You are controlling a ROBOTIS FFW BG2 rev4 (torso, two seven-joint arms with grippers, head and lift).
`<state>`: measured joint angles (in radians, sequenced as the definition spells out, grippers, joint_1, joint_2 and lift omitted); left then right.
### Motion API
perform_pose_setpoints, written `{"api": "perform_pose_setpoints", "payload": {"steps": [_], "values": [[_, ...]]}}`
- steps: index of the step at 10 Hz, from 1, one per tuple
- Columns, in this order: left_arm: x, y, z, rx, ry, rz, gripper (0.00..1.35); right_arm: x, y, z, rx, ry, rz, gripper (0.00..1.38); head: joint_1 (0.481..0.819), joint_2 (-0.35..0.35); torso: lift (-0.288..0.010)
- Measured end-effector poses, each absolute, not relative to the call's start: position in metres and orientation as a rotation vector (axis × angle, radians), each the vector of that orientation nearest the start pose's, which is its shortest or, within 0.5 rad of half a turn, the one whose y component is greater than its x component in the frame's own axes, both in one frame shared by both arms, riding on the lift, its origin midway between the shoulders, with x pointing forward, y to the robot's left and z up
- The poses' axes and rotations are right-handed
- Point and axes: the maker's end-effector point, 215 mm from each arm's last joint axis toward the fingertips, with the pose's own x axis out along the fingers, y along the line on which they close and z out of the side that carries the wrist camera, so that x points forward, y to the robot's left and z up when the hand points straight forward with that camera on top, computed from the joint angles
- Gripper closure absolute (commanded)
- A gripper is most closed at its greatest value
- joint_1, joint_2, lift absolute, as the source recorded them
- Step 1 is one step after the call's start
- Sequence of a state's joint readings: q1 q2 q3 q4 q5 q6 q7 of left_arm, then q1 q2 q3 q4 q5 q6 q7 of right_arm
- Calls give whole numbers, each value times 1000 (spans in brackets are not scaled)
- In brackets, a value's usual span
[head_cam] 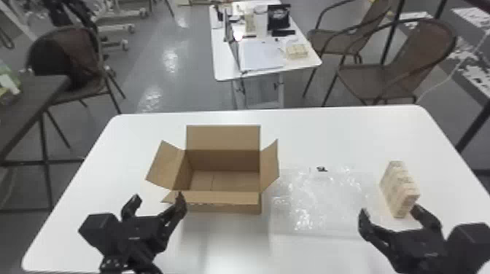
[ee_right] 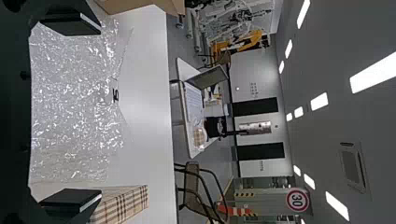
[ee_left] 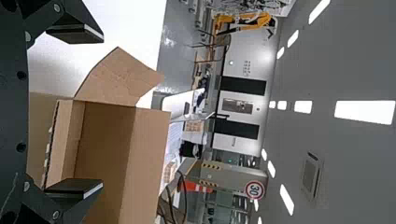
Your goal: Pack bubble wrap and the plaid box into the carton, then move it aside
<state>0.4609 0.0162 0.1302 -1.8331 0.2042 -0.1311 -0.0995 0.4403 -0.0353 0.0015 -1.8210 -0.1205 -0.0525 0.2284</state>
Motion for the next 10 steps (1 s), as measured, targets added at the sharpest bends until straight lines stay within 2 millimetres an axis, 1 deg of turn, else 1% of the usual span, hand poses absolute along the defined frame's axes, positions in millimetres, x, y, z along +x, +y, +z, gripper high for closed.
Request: {"api": "perform_pose_setpoints", "payload": {"steps": [4, 5, 6, 7, 10], "values": [[475, 321, -391, -254, 85, -7, 205, 447, -182, -416, 109, 135, 235, 71, 695, 162, -65], [482, 327, -394, -297, 95, -13, 205, 449, -180, -416, 110, 134, 238, 71, 695, 174, -65], [491, 330, -402, -368, 107, -28, 208, 450, -179, -416, 112, 133, 240, 71, 695, 177, -65], [498, 334, -407, -404, 112, -30, 213, 451, -177, -416, 114, 134, 242, 71, 695, 181, -65], [513, 355, -414, -418, 128, -26, 213, 453, -173, -417, 121, 138, 251, 71, 695, 202, -65]]}}
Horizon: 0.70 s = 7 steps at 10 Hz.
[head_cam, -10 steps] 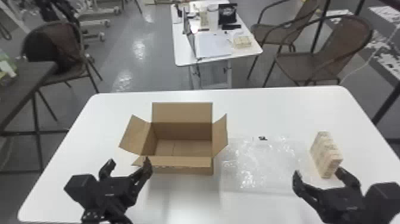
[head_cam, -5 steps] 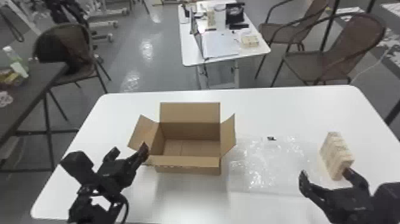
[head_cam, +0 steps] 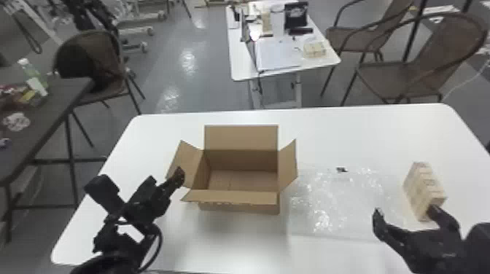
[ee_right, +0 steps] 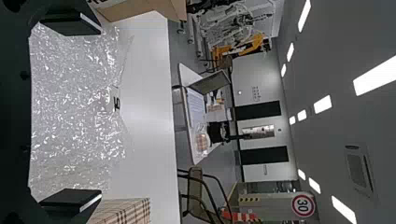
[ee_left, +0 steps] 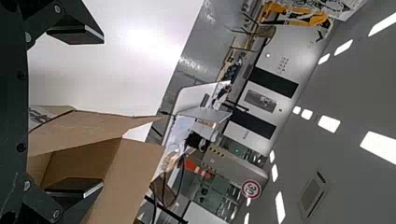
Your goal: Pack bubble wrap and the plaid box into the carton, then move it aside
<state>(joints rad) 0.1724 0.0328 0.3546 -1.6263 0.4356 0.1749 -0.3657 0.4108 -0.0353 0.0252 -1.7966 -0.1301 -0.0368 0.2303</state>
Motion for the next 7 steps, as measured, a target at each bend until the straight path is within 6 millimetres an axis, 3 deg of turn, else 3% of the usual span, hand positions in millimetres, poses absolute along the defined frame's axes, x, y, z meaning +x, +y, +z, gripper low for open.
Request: {"api": "perform_pose_setpoints", "payload": {"steps": [3, 4, 6, 7], "values": [[534, 357, -415, -434, 130, -81, 265, 456, -168, -418, 127, 139, 265, 79, 695, 209, -65], [540, 356, -416, -434, 133, -92, 378, 457, -165, -417, 128, 139, 272, 84, 695, 208, -65], [545, 358, -420, -419, 146, -90, 943, 459, -161, -419, 130, 144, 283, 84, 695, 214, -65], [546, 360, -421, -404, 155, -91, 1058, 459, -160, -419, 131, 147, 285, 84, 695, 216, -65]]}}
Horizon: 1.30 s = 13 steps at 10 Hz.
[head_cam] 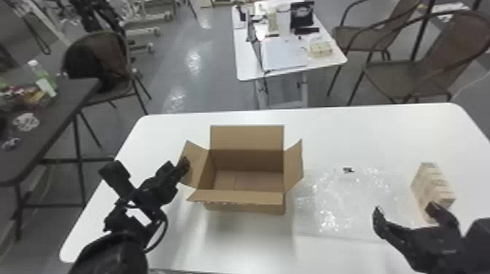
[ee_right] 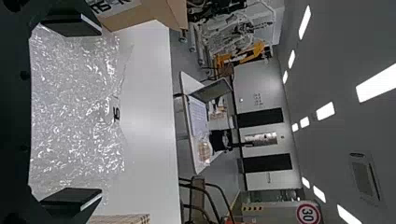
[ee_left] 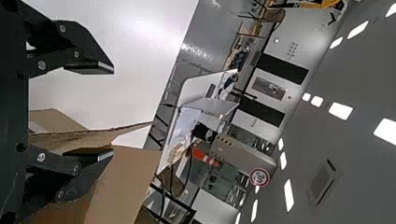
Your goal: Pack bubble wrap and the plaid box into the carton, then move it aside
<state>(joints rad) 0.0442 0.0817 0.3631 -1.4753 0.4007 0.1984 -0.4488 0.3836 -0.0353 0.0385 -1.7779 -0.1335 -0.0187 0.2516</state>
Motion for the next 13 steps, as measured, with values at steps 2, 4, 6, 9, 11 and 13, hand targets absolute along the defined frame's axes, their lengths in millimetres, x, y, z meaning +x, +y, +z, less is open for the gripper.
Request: {"api": "perform_pose_setpoints", "payload": {"steps": [2, 4, 6, 9, 11, 13], "values": [[546, 363, -420, -378, 153, -89, 1211, 459, -160, -420, 130, 148, 285, 85, 695, 220, -65], [546, 360, -420, -374, 150, -91, 1211, 459, -158, -420, 132, 158, 288, 85, 695, 219, -65], [545, 357, -420, -385, 142, -90, 1211, 462, -147, -425, 156, 220, 299, 85, 695, 227, -65], [545, 355, -418, -385, 134, -95, 1211, 478, -143, -432, 149, 287, 252, 82, 695, 225, -65], [545, 354, -417, -388, 127, -96, 1211, 494, -129, -444, 160, 370, 238, 84, 695, 235, -65], [547, 350, -415, -395, 125, -102, 1211, 504, -108, -463, 182, 499, 271, 85, 695, 246, -65]]}}
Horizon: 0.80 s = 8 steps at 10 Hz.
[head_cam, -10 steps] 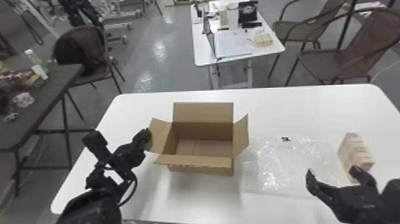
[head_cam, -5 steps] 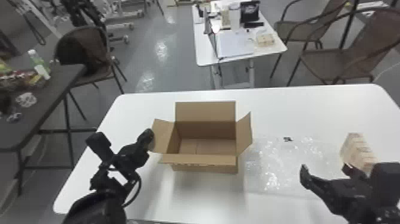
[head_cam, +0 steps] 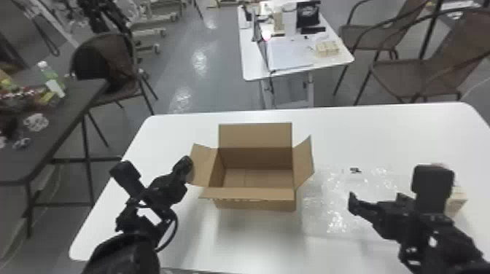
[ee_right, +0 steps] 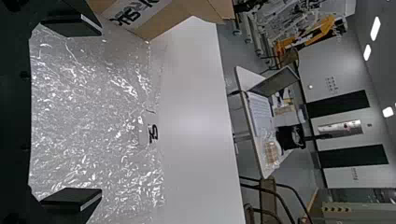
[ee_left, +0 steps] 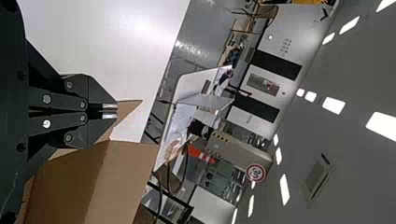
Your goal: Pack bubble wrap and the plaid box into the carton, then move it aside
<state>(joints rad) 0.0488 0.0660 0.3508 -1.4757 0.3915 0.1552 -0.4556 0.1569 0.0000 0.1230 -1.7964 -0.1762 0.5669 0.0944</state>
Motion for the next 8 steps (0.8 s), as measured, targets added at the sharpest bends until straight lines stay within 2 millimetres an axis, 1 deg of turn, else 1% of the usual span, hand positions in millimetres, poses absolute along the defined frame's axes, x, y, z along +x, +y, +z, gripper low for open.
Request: {"api": "perform_pose_setpoints", "payload": {"steps": [2, 3, 4, 5, 8], "values": [[549, 345, -414, -399, 123, -111, 1211, 513, -99, -477, 168, 593, 247, 87, 695, 249, -65], [550, 342, -413, -401, 120, -115, 1211, 517, -91, -485, 181, 638, 261, 85, 695, 254, -65], [551, 340, -411, -402, 116, -120, 1211, 520, -87, -493, 179, 683, 267, 91, 695, 255, -65], [553, 338, -409, -403, 113, -123, 1211, 523, -86, -502, 166, 718, 261, 114, 695, 252, -65], [555, 337, -406, -405, 104, -123, 1211, 521, -85, -539, 153, 825, 261, 150, 695, 252, -65]]}}
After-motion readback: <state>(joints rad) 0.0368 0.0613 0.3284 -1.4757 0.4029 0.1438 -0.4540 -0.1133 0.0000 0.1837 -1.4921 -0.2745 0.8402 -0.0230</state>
